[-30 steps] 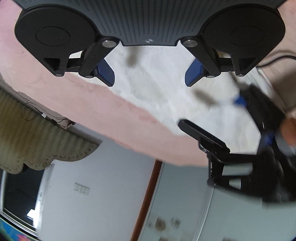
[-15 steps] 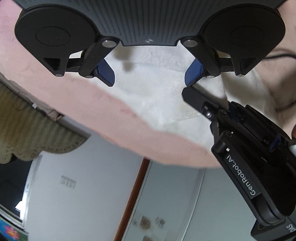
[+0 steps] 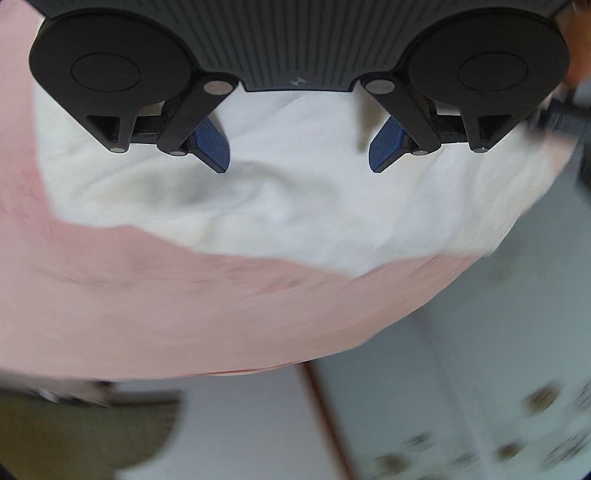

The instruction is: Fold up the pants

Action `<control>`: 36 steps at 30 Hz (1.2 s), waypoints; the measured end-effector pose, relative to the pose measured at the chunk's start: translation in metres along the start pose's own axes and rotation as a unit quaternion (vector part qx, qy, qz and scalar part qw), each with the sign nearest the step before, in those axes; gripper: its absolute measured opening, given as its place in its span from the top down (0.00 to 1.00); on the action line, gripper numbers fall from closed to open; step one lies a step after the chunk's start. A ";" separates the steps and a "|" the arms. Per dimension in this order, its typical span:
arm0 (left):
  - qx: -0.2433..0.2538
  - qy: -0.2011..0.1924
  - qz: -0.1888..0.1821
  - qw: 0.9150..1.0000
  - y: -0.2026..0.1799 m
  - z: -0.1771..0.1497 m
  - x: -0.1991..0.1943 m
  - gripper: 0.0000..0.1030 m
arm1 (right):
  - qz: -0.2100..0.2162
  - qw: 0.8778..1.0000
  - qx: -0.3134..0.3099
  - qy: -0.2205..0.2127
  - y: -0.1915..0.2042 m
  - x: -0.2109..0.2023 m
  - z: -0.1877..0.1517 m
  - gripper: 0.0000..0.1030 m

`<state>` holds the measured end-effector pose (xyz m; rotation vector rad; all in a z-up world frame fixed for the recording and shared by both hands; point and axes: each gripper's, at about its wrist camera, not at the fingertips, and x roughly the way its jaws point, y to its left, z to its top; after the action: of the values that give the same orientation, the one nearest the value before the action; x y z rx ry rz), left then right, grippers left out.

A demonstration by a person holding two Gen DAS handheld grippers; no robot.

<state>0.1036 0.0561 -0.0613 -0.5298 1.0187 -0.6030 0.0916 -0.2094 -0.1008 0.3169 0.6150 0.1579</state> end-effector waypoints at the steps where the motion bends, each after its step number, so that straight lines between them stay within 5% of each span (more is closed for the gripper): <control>1: 0.006 -0.001 0.003 1.000 -0.002 -0.001 -0.001 0.86 | -0.016 0.999 0.023 -0.022 -0.004 -0.006 0.003 0.19; 4: 0.015 -0.001 0.008 1.000 -0.005 -0.001 -0.002 0.87 | -0.035 0.996 0.052 -0.059 -0.009 -0.020 0.007 0.19; 9: 0.038 -0.005 0.015 0.999 -0.015 -0.001 -0.005 0.86 | 0.027 0.998 0.060 -0.019 -0.006 -0.007 0.000 0.17; 14: 0.030 -0.007 0.014 0.999 -0.012 0.000 -0.013 0.85 | 0.021 0.995 0.100 -0.015 -0.010 0.003 0.003 0.11; 20: 0.057 -0.067 0.047 0.995 -0.020 0.018 -0.033 0.81 | -0.036 0.998 -0.057 -0.001 0.041 -0.004 -0.013 0.10; 24: 0.131 -0.050 0.109 0.984 -0.034 0.018 -0.013 0.55 | -0.090 0.979 -0.185 0.004 0.073 0.014 -0.042 0.00; 29: 0.177 -0.082 0.146 0.970 -0.036 0.000 -0.025 0.52 | -0.092 0.974 -0.206 -0.027 0.088 -0.004 -0.041 0.00; 33: 0.134 -0.123 0.176 0.967 -0.016 0.003 -0.061 0.43 | -0.081 0.969 -0.233 -0.013 0.097 0.007 -0.054 0.00; 36: 0.079 -0.166 0.208 0.961 0.007 0.010 -0.097 0.39 | -0.073 0.980 -0.186 -0.005 0.090 0.009 -0.048 0.00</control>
<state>0.0762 0.1285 -0.0014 -0.2511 0.7234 -0.2056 0.0659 -0.1113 -0.1121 -0.0899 0.5830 0.1281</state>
